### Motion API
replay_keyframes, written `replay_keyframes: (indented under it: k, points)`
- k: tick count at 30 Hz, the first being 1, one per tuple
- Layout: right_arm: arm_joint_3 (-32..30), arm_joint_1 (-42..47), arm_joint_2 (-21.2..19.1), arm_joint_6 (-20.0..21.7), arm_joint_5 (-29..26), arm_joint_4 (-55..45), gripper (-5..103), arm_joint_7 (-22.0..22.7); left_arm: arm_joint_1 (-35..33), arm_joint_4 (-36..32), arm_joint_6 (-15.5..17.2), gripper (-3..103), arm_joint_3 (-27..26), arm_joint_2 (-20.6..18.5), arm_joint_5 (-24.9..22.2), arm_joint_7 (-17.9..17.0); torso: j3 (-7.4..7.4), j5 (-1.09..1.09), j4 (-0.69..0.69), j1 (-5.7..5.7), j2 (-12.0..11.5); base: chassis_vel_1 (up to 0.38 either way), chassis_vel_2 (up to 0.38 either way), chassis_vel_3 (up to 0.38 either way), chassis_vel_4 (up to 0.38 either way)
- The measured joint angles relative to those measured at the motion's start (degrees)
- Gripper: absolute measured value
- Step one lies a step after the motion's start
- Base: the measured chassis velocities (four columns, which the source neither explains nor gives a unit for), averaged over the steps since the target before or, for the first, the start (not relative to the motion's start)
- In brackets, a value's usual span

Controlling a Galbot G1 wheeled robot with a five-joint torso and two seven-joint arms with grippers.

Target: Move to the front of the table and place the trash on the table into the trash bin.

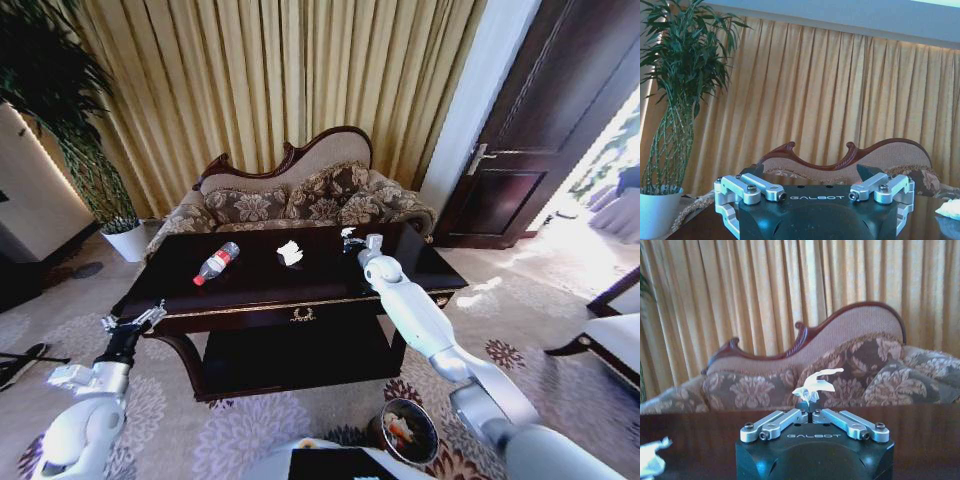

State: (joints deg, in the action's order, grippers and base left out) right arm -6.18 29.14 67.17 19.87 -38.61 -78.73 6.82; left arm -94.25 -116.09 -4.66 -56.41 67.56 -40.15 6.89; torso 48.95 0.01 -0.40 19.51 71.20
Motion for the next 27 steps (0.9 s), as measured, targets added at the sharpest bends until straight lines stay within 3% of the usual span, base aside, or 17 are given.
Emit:
replay_keyframes:
  k: [12,27]
  points:
    - [-11.38,13.23,-2.73,-0.83,-0.69,-15.20,0,0.02,0.56,0.71,-0.16,100,0.02,-0.10,-0.02,-0.09,-0.01,0.00,-0.01,0.00,0.00,0.000,0.000,0.000,0.000]
    - [-14.25,18.32,-4.03,-1.41,-0.57,-19.92,0,0.23,0.75,0.17,0.08,100,0.32,-0.06,0.21,-0.35,0.01,0.01,0.00,0.01,0.00,0.048,-0.045,-0.052,0.047]
